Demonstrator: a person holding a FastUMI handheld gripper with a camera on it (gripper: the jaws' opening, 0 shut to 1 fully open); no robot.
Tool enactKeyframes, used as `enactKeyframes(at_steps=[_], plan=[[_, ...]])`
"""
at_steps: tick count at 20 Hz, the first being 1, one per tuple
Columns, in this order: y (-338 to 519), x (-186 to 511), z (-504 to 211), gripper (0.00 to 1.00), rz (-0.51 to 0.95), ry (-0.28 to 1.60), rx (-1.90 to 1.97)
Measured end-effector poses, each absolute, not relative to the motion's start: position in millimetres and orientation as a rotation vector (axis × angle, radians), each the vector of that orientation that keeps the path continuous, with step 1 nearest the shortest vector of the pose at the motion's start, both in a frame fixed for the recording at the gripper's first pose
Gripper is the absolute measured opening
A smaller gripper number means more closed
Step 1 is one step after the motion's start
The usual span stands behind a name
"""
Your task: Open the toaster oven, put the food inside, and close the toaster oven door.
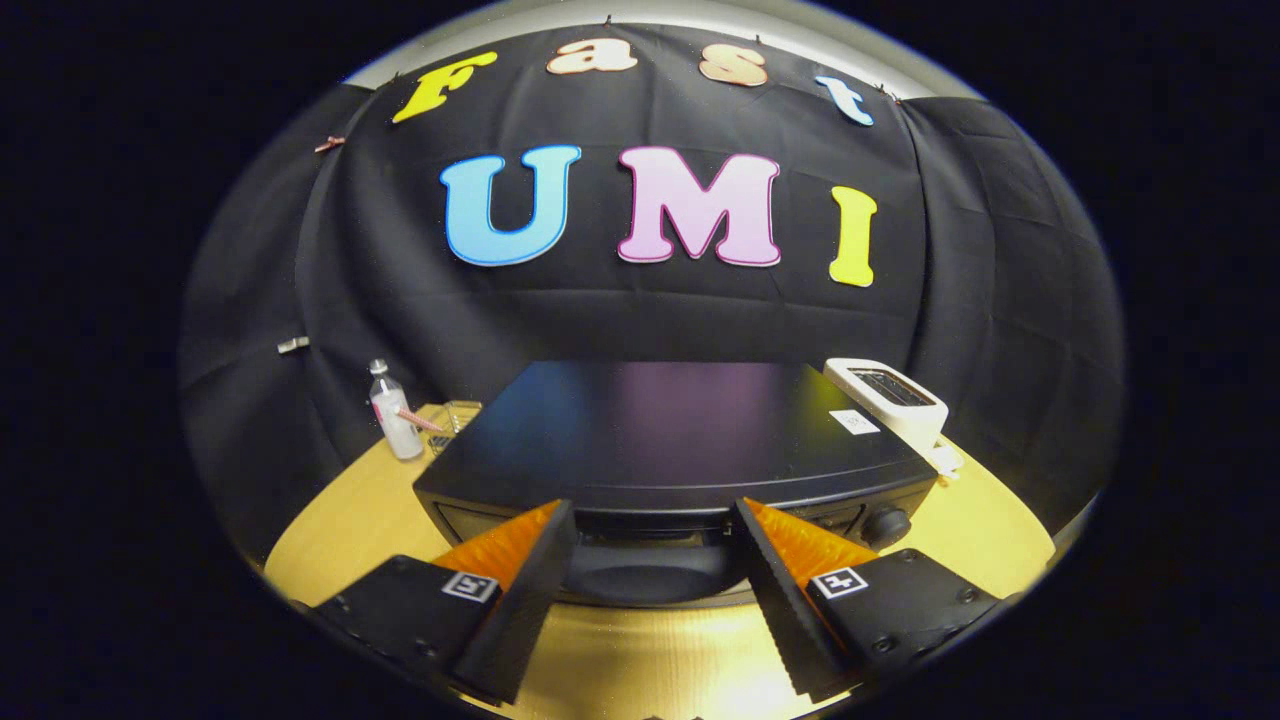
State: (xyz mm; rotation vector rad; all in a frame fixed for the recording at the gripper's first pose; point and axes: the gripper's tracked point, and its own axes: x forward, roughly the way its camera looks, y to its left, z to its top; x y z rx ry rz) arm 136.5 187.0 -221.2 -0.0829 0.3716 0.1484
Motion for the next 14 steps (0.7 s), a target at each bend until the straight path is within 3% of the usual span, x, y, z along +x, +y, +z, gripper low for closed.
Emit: enactKeyframes(at_steps=[14], plan=[[174.1, 54.4, -246.6, 0.97, 0.174, 0.401, -0.082]])
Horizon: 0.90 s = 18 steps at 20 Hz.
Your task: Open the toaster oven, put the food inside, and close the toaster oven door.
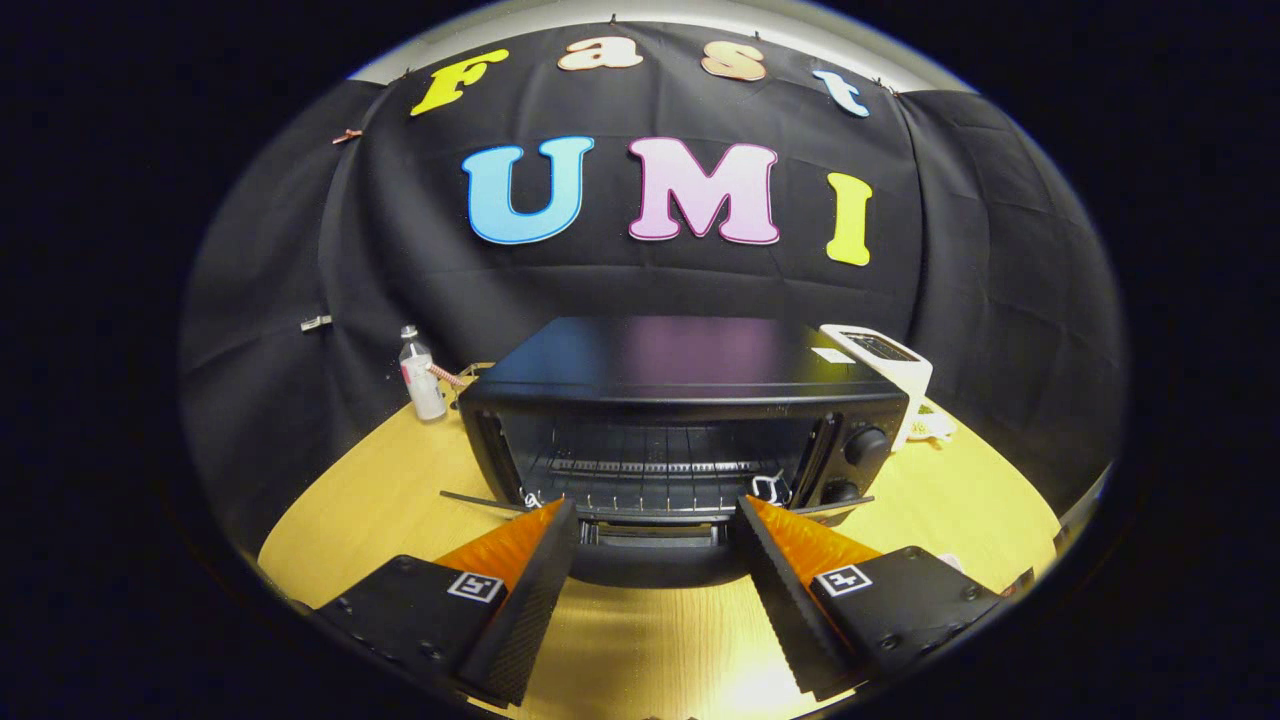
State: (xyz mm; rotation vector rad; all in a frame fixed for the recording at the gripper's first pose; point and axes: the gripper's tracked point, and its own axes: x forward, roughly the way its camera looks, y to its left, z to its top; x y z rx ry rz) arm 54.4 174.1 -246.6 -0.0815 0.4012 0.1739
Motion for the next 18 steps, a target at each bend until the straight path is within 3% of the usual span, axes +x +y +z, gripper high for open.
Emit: enactKeyframes(at_steps=[13, 18], plan=[[153.4, -20.5, -353.0, 0.99, 0.232, 0.634, -0.076], [132.2, -25.4, -300.7, 0.99, 0.269, 0.561, -0.088]])
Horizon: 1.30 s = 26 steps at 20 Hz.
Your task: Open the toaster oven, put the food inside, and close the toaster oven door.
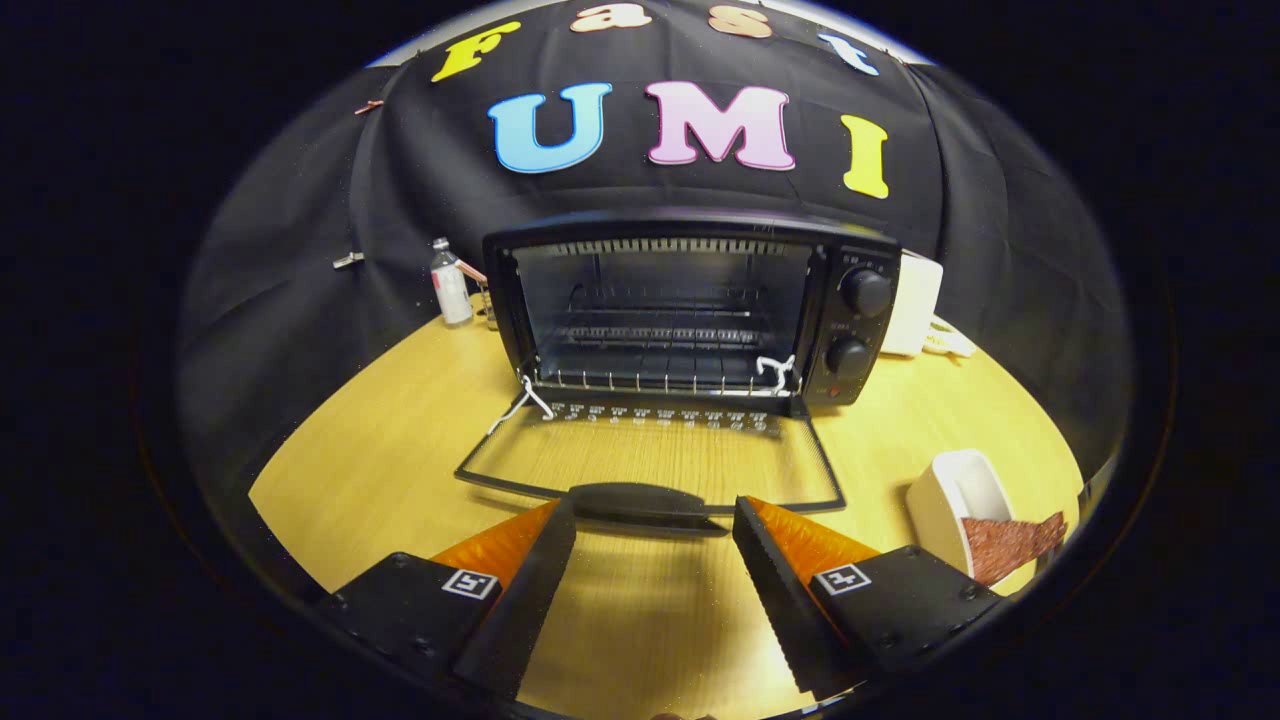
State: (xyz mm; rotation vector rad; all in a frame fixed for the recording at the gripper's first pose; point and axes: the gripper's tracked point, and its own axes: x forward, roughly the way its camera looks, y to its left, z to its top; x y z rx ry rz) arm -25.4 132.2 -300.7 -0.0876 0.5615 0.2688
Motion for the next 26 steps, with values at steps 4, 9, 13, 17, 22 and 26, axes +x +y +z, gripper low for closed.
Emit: enactKeyframes(at_steps=[4, 9, 13, 17, 22, 26], plan=[[68.5, -23.2, -232.4, 1.0, 0.252, 0.507, -0.069], [-31.4, -6.8, -181.8, 1.0, 0.21, 0.48, -0.082], [-95.5, 0.4, -193.8, 0.98, 0.204, 0.545, -0.065], [-124.6, -14.3, -237.8, 0.98, 0.27, 0.722, 0.021], [-139.2, -48.6, -293.0, 0.97, 0.372, 0.969, 0.12], [-144.7, -64.0, -312.8, 0.87, 0.429, 1.079, 0.186]])
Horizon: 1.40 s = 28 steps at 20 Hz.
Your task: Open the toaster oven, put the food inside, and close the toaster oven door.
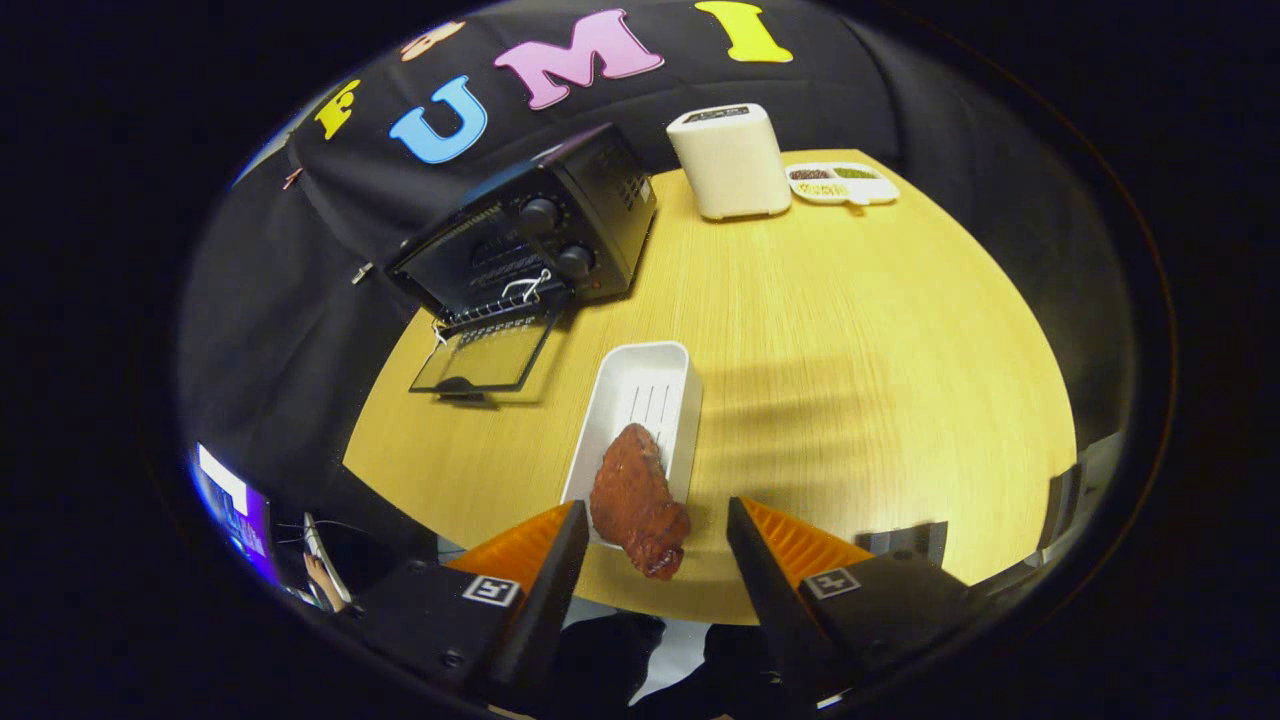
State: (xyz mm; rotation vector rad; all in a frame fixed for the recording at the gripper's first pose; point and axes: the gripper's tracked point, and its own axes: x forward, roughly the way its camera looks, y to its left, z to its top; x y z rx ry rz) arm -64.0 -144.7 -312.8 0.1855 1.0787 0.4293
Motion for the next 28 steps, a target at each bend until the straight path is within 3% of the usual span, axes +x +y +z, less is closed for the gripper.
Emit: enactKeyframes(at_steps=[1, 3, 5, 6, 7, 8, 9, 13, 23, 28], plan=[[-143.8, -63.4, -312.8, 0.76, 0.437, 1.094, 0.212], [-143.9, -60.3, -318.0, 0.73, 0.438, 1.109, 0.244], [-141.5, -57.7, -314.6, 0.49, 0.454, 1.12, 0.275], [-140.9, -54.3, -317.3, 0.45, 0.458, 1.119, 0.284], [-141.5, -54.1, -318.4, 0.31, 0.463, 1.133, 0.282], [-141.1, -53.3, -321.3, 0.31, 0.47, 1.143, 0.293], [-142.6, -52.9, -321.3, 0.24, 0.469, 1.159, 0.299], [-141.5, -52.4, -318.1, 0.16, 0.478, 1.171, 0.317], [-149.5, -22.8, -272.0, 0.15, 0.422, 1.073, 0.333], [-105.5, -15.0, -233.4, 0.15, 0.368, 0.998, 0.401]])
